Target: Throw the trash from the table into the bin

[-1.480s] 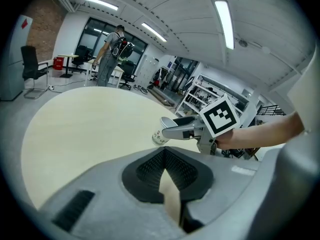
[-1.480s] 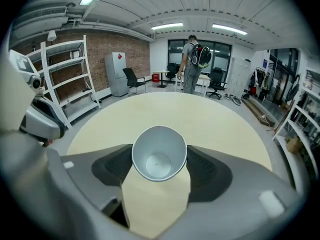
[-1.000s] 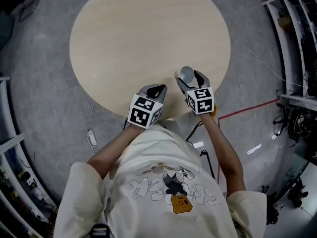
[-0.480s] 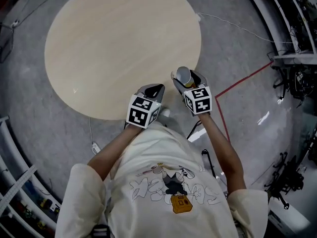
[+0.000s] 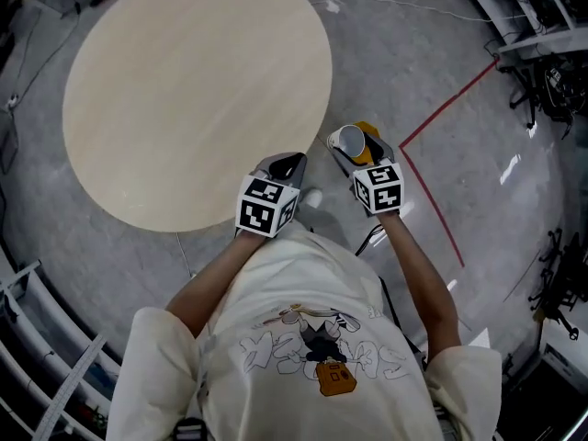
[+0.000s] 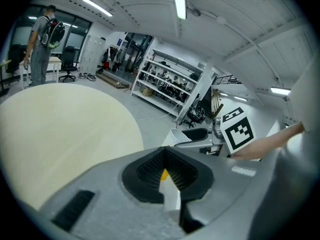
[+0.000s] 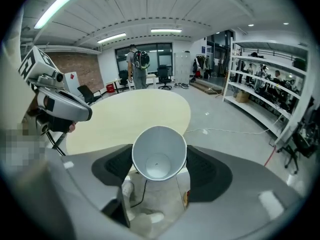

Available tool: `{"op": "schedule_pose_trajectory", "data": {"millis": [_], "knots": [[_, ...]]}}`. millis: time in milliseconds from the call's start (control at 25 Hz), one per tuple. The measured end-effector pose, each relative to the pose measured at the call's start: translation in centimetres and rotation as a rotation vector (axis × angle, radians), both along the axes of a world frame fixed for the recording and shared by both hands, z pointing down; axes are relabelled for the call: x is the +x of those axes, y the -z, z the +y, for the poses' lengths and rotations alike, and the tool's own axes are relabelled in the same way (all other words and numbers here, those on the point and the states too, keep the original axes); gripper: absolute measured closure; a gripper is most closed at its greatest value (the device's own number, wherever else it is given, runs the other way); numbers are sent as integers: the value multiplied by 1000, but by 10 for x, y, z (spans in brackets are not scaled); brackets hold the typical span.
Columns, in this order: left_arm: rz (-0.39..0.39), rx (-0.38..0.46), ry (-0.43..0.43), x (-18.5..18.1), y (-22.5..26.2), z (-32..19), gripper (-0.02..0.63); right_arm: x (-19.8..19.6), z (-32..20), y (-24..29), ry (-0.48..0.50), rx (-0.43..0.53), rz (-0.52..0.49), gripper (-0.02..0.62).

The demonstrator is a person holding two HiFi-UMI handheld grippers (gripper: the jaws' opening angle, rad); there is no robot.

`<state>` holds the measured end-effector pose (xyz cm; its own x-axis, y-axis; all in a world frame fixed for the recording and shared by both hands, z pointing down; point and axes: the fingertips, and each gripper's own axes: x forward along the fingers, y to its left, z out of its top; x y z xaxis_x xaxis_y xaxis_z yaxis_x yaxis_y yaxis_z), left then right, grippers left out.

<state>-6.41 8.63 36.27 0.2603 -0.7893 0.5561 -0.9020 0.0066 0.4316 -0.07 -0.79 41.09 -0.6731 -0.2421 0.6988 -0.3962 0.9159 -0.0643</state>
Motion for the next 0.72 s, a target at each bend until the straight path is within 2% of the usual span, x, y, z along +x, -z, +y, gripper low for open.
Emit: {"op": "schedule_pose_trajectory", "data": {"millis": [200, 440, 720], "knots": [[-18, -14, -71, 42, -2, -26, 601, 55, -19, -10, -93, -27, -7, 251], [-25, -31, -115, 84, -14, -56, 601, 106, -41, -30, -155, -52, -10, 252], [-64, -48, -163, 120, -23, -92, 601, 141, -73, -53, -208, -81, -22, 252]]}}
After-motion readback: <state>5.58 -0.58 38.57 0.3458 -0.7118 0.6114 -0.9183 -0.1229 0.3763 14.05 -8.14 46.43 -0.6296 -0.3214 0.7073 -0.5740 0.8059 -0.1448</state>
